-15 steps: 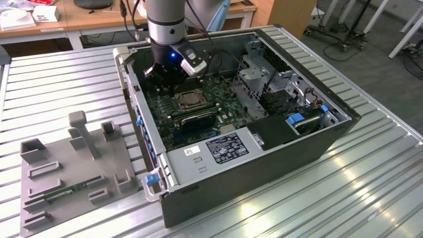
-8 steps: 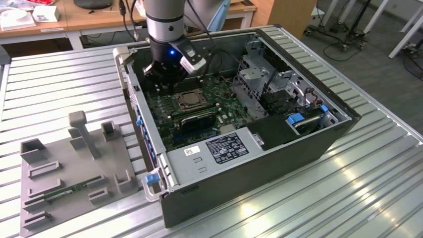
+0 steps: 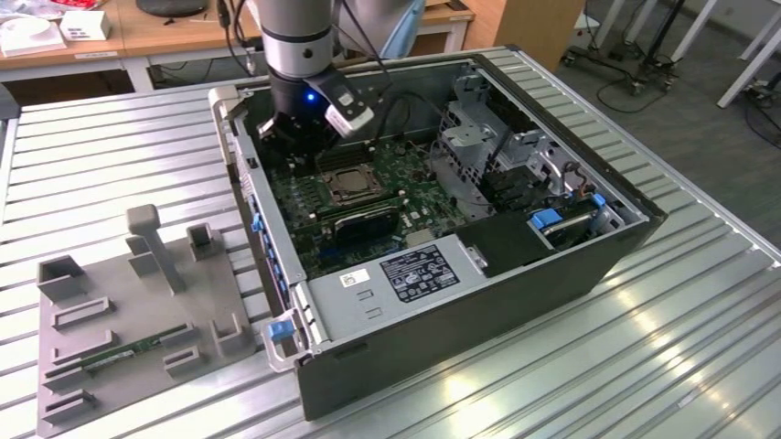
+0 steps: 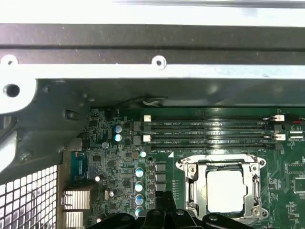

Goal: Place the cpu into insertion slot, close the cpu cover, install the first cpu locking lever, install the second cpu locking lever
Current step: 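Install the first cpu locking lever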

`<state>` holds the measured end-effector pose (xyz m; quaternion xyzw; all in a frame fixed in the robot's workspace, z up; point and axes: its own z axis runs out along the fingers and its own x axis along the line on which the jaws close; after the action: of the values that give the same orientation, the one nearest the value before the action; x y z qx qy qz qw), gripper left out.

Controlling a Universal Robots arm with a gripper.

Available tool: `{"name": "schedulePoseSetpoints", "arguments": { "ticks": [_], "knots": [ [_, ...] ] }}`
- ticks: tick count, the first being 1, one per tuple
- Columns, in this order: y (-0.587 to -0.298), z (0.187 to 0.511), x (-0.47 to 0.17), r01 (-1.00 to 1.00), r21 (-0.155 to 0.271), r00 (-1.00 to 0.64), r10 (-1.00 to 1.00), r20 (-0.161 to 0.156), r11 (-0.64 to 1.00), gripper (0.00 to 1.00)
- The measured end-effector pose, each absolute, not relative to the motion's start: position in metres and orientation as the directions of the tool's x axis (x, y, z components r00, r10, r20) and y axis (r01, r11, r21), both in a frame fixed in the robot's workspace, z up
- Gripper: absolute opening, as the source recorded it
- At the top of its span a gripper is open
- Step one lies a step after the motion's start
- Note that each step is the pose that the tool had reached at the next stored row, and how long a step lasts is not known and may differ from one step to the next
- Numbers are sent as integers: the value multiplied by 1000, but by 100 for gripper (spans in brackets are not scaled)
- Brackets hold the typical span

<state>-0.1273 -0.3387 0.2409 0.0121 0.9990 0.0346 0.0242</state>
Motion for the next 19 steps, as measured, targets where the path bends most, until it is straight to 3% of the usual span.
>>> {"name": "schedulePoseSetpoints", "arguments": {
  "ticks": [19],
  "knots": [
    [-327,241,-129,22,136,-998,29,-48,990,11]
  ]
}}
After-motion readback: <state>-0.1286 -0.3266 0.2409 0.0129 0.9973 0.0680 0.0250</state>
